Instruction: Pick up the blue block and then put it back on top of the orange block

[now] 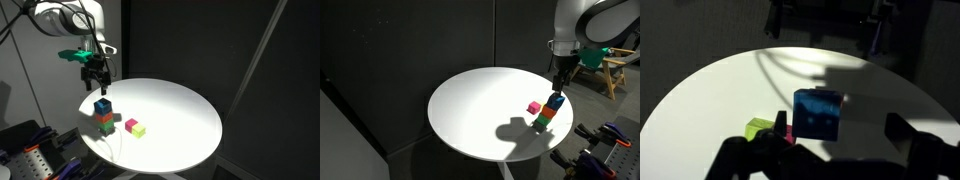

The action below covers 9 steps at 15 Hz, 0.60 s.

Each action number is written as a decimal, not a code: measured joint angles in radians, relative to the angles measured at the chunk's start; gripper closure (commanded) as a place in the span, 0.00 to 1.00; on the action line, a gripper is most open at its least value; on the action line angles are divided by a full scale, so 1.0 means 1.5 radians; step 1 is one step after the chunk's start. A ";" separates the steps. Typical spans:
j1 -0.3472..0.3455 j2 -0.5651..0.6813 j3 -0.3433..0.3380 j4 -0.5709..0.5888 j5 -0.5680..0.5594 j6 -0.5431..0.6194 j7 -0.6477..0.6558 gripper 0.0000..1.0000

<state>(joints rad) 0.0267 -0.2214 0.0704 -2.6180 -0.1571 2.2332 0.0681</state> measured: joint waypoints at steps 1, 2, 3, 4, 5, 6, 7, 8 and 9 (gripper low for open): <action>0.001 -0.003 0.001 0.002 0.000 -0.008 -0.002 0.00; 0.002 -0.007 0.002 0.003 0.000 -0.016 -0.004 0.00; 0.002 -0.011 0.003 0.005 0.000 -0.025 -0.007 0.00; 0.003 -0.015 0.003 0.006 0.000 -0.032 -0.009 0.00; 0.004 -0.020 0.004 0.007 0.000 -0.040 -0.011 0.00; 0.004 -0.025 0.005 0.007 0.000 -0.049 -0.013 0.00; 0.005 -0.030 0.005 0.008 0.000 -0.057 -0.015 0.00; 0.006 -0.035 0.005 0.008 0.000 -0.065 -0.018 0.00; 0.007 -0.039 0.006 0.008 0.000 -0.073 -0.021 0.00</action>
<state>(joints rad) 0.0365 -0.2806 0.0792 -2.6059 -0.1578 2.1239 0.0366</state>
